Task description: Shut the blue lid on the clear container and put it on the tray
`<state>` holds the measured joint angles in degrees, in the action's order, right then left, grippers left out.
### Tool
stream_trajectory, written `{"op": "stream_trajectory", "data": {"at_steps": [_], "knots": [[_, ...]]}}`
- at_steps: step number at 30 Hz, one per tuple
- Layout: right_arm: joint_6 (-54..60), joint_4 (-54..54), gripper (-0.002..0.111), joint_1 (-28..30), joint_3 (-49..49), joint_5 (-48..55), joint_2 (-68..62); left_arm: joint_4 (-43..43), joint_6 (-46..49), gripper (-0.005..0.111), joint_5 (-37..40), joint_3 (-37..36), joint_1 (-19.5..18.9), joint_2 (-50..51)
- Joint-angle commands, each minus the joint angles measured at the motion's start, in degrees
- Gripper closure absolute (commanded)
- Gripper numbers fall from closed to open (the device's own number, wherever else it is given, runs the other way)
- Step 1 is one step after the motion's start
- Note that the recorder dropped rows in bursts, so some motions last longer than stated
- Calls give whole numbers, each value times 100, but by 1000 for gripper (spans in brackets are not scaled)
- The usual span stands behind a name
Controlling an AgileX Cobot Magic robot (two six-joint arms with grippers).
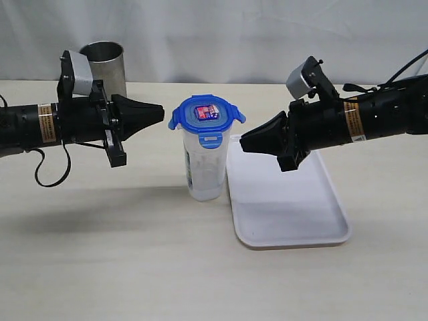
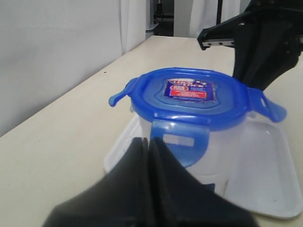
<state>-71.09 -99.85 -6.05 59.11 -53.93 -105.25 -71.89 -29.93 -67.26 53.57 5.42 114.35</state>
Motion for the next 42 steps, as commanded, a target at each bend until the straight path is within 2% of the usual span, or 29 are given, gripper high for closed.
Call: {"op": "stream_trajectory", "data": {"at_steps": [1, 28, 42], "knots": [[-28, -10, 104, 0, 10, 5, 39, -112, -147, 107, -206, -20, -5, -51], [1, -10, 104, 0, 10, 52, 39, -200, -201, 107, -270, -20, 67, -51], [127, 459, 104, -10, 10, 610, 39, -296, -333, 107, -270, -20, 67, -51]]}}
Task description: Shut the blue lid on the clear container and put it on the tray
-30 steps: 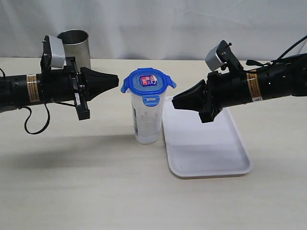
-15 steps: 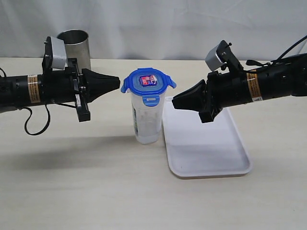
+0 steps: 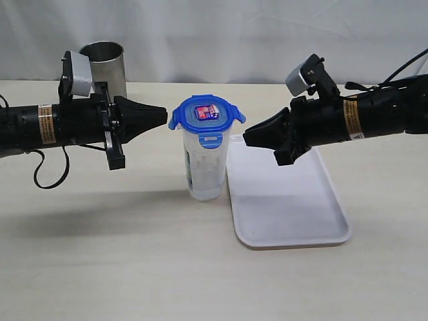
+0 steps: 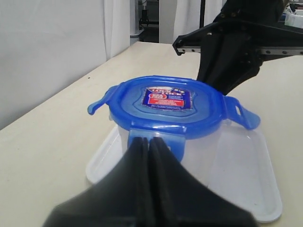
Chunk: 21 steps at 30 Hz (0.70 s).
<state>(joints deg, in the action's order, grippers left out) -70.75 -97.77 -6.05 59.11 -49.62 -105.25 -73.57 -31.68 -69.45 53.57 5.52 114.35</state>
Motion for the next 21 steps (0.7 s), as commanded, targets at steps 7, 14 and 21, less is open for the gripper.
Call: {"op": "stream_trajectory", "data": {"at_steps": [7, 14, 21], "knots": [[111, 263, 104, -10, 10, 217, 64, -236, -260, 107, -52, -20, 56, -51], [111, 263, 104, -10, 10, 216, 74, 1, -260, 107, -52, -20, 193, -51], [111, 263, 104, -10, 10, 264, 73, 53, -144, 107, 324, -20, 346, -51]]}}
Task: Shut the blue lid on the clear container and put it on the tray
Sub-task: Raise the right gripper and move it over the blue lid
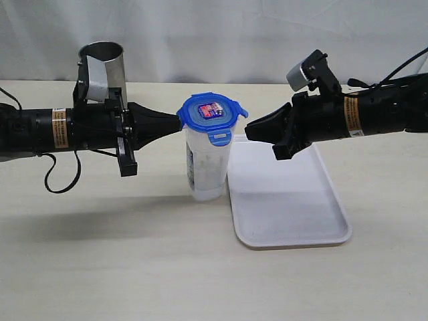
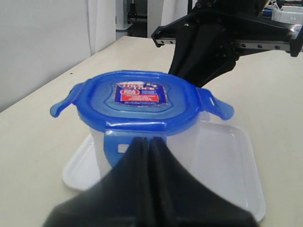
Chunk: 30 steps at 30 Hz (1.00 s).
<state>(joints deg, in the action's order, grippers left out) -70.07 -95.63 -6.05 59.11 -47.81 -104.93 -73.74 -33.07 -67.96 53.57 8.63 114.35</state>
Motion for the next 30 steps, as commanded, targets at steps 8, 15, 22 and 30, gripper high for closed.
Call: {"op": "stream_trajectory", "data": {"at_steps": [8, 15, 22, 30], "knots": [[44, 201, 104, -10, 10, 289, 79, 37, -5, 107, 115, -20, -139, -51], [-147, 212, 104, -10, 10, 490, 433, -6, -15, 107, -28, -20, -228, -51], [-137, 1138, 104, -22, -39, 308, 985, 173, 28, 107, 57, -20, -224, -51], [-480, 1298, 104, -1281, 171, 2271, 769, 403, 144, 107, 229, -20, -224, -51]]}}
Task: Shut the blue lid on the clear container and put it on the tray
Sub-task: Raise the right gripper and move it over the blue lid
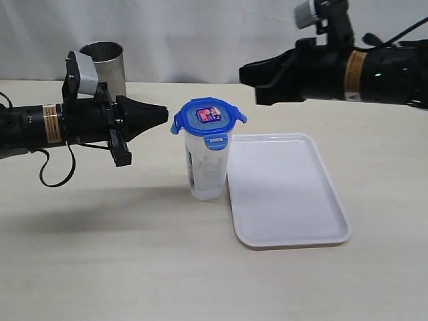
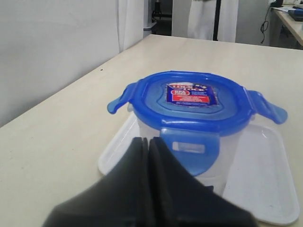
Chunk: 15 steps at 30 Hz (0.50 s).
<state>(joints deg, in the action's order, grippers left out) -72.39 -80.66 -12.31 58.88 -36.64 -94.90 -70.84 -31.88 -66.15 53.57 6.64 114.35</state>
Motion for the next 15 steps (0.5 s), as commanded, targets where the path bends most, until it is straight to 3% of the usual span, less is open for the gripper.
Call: {"op": "stream_trajectory", "data": {"at_steps": [1, 5, 15], "knots": [[-360, -389, 104, -848, 294, 1318, -344, 101, 24, 107, 47, -20, -25, -51], [-870, -854, 104, -1049, 502, 1343, -618, 87, 14, 107, 71, -20, -25, -51], [-907, -899, 104, -1049, 569, 1434, -977, 43, -8, 107, 97, -20, -25, -51]]}}
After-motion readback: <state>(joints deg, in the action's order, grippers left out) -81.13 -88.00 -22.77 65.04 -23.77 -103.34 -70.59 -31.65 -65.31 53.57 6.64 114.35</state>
